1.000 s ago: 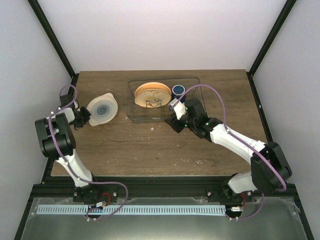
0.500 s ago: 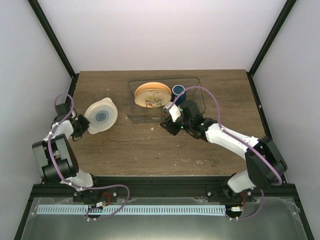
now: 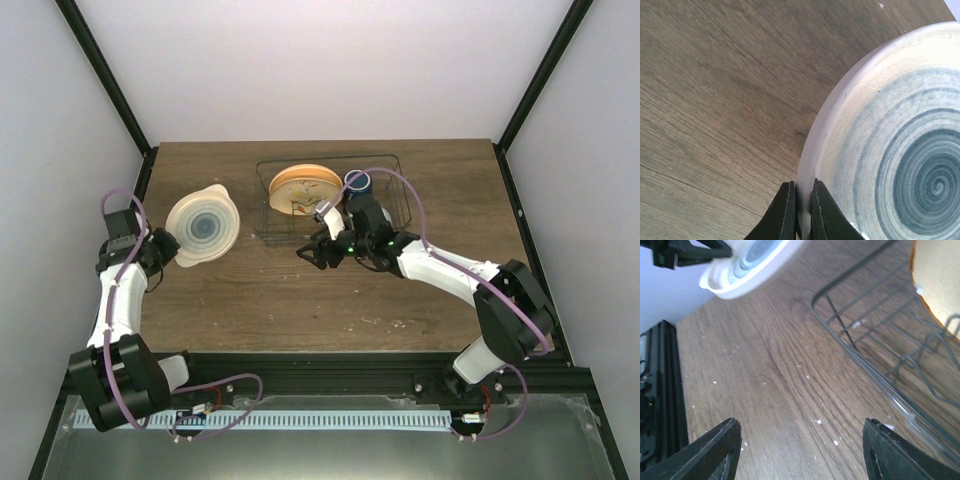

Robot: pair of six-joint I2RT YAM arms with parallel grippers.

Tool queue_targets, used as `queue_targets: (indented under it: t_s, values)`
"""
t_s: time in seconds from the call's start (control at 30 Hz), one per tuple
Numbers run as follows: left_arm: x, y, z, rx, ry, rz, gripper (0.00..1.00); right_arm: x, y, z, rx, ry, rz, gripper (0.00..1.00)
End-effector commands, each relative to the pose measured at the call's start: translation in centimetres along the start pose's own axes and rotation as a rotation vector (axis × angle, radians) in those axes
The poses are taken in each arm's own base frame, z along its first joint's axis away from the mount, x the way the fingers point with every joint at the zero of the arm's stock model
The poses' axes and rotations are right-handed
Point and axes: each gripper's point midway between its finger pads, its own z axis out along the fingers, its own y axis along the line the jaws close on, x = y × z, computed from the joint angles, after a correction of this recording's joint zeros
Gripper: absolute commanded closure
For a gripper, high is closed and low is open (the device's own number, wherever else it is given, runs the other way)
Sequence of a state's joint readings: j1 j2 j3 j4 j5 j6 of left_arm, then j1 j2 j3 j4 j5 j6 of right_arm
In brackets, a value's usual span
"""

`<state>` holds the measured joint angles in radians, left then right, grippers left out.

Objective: Load the mixed dishes into the dish rack

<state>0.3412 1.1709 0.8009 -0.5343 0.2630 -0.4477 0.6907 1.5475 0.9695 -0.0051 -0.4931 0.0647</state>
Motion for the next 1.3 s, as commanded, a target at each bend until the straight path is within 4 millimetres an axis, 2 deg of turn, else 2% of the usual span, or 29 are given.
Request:
queue_targets:
  t_s: [0.0, 0.1, 0.2, 0.4, 0.67, 0.97, 1.27]
  values:
    - [-0.3, -3.7, -2.0, 0.121, -0.052, 0.057, 1.00, -3.3, 2.7, 0.2, -0.147, -0.080, 0.010, 0.32]
    - [0.6, -4.9, -2.7, 0.142, -0.049, 0.082, 1.00, -3.6, 3.4, 0.5, -0.210, -0.091, 0.038, 0.32]
    - [1.3, -5.9, -3.6, 0.168, -0.053, 0.102, 1.00, -4.0, 4.2, 0.6, -0.269, -0.105, 0.065, 0.26]
    - [2.8, -7.1, -5.3, 0.189, -0.057, 0.150, 1.00, -4.7, 5.4, 0.8, -0.364, -0.127, 0.104, 0.22]
    - [5.4, -8.4, -4.9, 0.217, -0.023, 0.188, 1.00, -5.5, 6.1, 1.5, -0.436, -0.148, 0.150, 0.25]
    - [7.0, -9.2, -4.4, 0.215, -0.030, 0.201, 1.00, -6.8, 6.1, 2.3, -0.438, -0.171, 0.172, 0.25]
    - [6.3, -9.6, -5.8, 0.226, -0.074, 0.201, 1.00, -5.8, 4.4, 3.5, -0.333, -0.139, 0.169, 0.25]
